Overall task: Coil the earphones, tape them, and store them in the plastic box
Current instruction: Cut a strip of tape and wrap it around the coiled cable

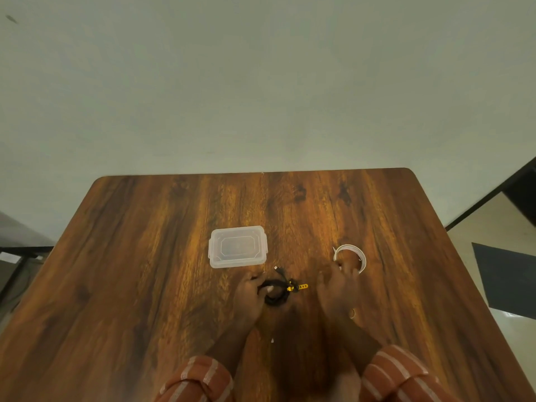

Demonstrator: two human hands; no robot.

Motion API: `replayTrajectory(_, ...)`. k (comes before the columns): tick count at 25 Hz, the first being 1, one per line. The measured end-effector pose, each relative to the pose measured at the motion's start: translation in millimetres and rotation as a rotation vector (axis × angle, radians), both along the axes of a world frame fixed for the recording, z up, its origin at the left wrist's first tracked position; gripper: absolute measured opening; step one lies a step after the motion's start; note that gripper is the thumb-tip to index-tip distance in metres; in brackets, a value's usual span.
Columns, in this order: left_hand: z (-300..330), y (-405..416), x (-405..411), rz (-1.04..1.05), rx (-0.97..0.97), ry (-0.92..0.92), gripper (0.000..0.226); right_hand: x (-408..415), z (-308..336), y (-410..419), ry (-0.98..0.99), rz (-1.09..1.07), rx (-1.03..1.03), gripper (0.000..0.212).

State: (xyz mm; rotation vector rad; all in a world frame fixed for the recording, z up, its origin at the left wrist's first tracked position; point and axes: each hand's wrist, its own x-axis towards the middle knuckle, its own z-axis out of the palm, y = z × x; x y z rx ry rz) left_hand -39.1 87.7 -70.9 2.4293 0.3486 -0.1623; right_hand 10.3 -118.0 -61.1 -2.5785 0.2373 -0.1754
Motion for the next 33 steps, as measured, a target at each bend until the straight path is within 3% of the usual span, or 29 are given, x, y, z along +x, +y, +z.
replayTrajectory(3, 3.5, 6.3, -8.5, 0.068, 0.010, -0.026, 0.037, 9.3, 1.9, -44.4, 0.140, -0.037, -0.199, 0.043)
replayTrajectory(7, 15.6, 6.9, -23.7, 0.074, 0.053, -0.143, 0.034, 11.9, -6.7, -73.8, 0.259, 0.160, -0.219, 0.039)
replayTrajectory(10, 46.6, -7.3, -5.7, 0.045, -0.030, -0.241, 0.028, 11.1, 14.6, -58.4, 0.119, 0.264, 0.058, 0.032)
replayTrajectory(13, 103.6, -18.1, 26.5, 0.068, -0.306, -0.340, 0.039, 7.5, 65.5, -24.6, -0.081, 0.376, 0.311, 0.020)
replayTrajectory(17, 179.6, -0.3, 44.4, -0.012, -0.504, -0.336, 0.044, 4.0, 130.9, 8.0, -0.085, 0.614, 0.473, 0.015)
replayTrajectory(24, 238.7, 37.3, 22.9, 0.050, -0.469, -0.448, 0.010, 0.8, 185.7, 31.9, -0.090, 0.721, 0.477, 0.020)
replayTrajectory(29, 258.4, 35.8, 7.2, 0.072, -0.187, -0.512, 0.009, 4.0, 208.8, 49.3, -0.118, 0.691, 0.350, 0.015)
replayTrajectory(33, 258.5, 31.4, 3.8, 0.113, -0.201, -0.477, 0.014, 5.1, 220.5, 56.6, -0.133, 0.591, 0.299, 0.018)
